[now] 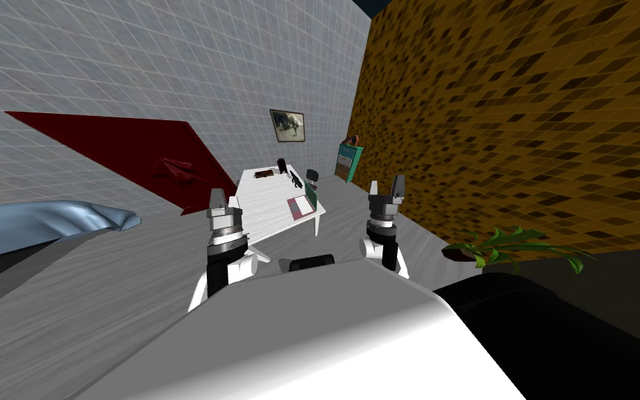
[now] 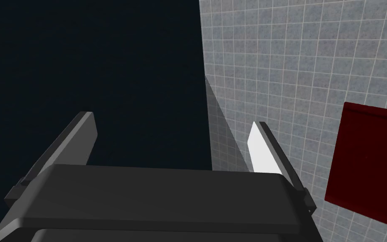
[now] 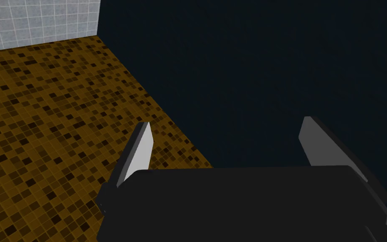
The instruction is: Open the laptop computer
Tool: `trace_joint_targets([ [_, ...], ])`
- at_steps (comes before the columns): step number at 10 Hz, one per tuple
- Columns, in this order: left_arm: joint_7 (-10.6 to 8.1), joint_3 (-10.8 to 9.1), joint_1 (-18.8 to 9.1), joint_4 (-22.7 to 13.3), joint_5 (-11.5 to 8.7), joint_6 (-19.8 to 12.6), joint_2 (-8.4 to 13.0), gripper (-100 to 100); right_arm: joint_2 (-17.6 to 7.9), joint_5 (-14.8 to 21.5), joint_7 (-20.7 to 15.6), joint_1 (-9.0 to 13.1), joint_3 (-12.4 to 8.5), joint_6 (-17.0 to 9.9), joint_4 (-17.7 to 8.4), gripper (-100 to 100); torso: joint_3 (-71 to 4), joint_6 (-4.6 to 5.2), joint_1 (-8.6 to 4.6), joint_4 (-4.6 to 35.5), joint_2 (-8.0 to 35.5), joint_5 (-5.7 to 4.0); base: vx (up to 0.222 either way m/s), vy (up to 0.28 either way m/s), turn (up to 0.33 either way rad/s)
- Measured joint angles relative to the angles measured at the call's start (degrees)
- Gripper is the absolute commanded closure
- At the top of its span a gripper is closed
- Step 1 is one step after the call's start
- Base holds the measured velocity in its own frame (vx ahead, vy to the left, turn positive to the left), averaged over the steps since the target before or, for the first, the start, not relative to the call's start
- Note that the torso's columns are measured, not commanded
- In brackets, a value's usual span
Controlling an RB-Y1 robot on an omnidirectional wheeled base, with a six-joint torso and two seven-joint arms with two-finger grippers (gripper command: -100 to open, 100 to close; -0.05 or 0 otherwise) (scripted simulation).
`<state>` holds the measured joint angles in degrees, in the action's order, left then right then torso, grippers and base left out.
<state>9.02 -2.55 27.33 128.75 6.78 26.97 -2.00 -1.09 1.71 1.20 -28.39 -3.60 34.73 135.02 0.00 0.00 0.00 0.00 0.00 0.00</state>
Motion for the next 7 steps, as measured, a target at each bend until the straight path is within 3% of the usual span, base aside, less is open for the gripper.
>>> trace_joint_targets([
  [2, 0.00, 0.00, 0.0, 0.0, 0.0, 0.0, 0.0, 0, 0.0, 0.0, 0.0, 0.0, 0.0, 0.0, 0.0, 0, -12.0, 0.00, 0.00, 6.0, 6.0, 0.00, 0.000, 0.000, 0.000],
  [7, 0.00, 0.00, 0.0, 0.0, 0.0, 0.0, 0.0, 0, 0.0, 0.0, 0.0, 0.0, 0.0, 0.0, 0.0, 0, -53.8, 0.00, 0.00, 26.9, 26.9, 0.00, 0.000, 0.000, 0.000],
])
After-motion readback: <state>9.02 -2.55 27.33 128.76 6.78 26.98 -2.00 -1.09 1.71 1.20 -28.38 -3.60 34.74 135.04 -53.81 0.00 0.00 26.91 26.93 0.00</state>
